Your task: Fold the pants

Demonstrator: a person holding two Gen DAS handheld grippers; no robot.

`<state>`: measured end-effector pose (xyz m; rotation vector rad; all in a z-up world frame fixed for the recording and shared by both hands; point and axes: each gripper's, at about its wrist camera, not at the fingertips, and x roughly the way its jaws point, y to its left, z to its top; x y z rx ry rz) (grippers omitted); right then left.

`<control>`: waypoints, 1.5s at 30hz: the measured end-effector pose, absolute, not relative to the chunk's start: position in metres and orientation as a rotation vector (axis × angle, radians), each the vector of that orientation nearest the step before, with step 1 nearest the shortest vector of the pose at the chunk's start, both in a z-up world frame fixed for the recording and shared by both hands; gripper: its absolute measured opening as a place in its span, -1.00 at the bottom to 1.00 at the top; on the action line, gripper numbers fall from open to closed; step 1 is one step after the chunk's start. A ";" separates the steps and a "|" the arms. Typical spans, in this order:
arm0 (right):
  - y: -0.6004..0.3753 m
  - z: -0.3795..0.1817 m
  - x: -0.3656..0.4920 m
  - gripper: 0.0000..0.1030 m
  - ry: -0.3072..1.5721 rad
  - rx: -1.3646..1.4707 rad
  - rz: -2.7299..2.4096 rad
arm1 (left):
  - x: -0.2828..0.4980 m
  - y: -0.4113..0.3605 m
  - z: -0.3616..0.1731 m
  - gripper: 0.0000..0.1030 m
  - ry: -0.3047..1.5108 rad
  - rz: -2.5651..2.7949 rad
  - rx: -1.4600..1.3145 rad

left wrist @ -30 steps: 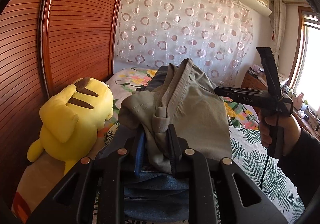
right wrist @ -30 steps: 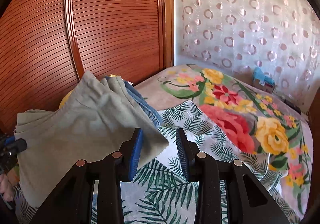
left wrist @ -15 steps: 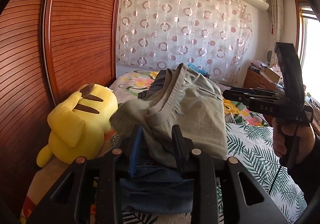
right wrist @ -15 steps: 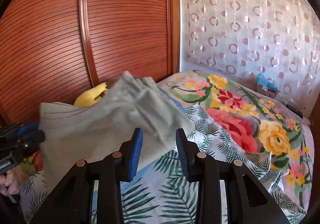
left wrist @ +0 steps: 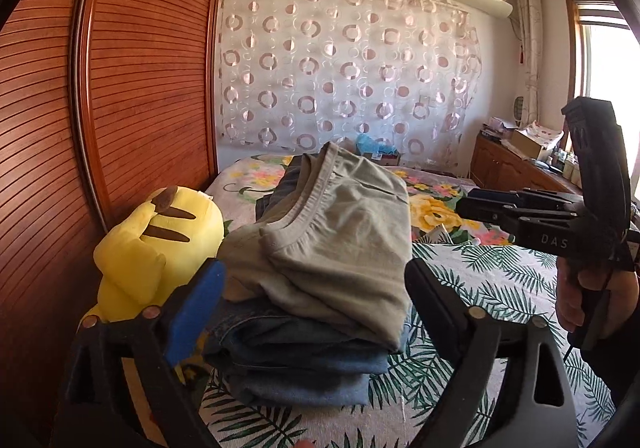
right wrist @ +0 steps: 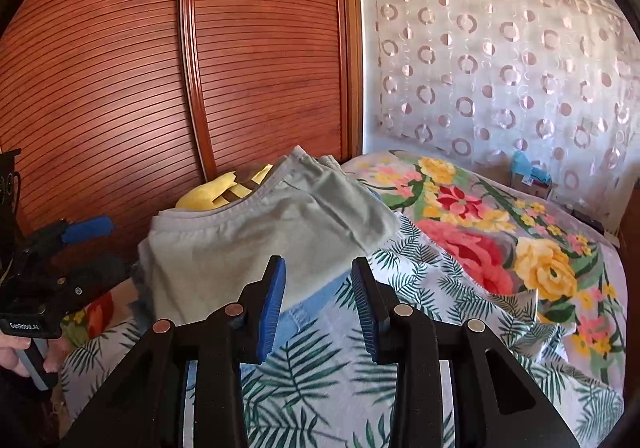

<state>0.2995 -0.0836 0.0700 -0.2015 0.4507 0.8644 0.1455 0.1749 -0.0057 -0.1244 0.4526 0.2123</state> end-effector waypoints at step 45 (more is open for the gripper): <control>-0.193 0.056 0.074 0.55 0.389 -0.011 0.496 | 0.074 0.023 0.010 0.99 0.497 -0.073 0.018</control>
